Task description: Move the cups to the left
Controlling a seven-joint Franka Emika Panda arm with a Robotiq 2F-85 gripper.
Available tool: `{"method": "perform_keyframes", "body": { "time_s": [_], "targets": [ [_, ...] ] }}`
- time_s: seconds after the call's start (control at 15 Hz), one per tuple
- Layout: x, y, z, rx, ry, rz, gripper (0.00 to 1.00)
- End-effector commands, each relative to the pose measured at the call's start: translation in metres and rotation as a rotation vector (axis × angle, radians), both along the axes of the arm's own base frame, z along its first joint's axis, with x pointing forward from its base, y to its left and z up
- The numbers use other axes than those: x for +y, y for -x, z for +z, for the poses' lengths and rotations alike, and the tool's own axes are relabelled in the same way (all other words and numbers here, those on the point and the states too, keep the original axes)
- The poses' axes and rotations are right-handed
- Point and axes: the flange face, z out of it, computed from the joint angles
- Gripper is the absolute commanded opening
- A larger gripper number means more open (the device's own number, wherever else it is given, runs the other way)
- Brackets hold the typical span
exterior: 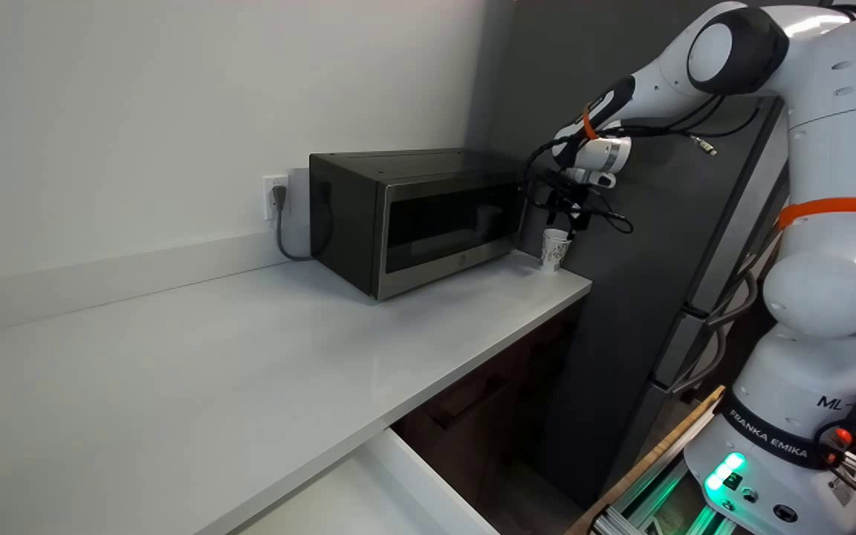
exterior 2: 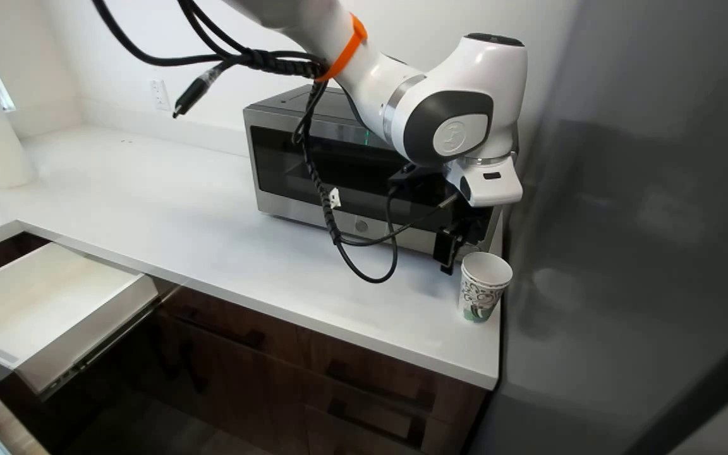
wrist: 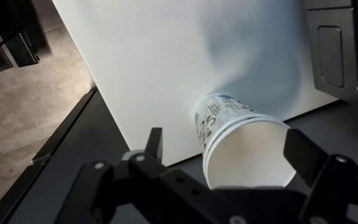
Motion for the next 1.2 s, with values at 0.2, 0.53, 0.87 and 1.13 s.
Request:
{"method": "perform_keyframes", "body": {
  "time_s": [0.2,0.53,0.87,1.13],
  "targets": [
    [0.000,-0.015,-0.023,0.028,0.104,-0.081,1.00],
    [-0.002,-0.020,-0.033,0.042,0.124,-0.105,0.91],
    [-0.005,-0.024,-0.043,0.034,0.130,-0.104,0.59],
    [-0.007,-0.025,-0.050,0.030,0.138,-0.096,0.34]
  ]
}}
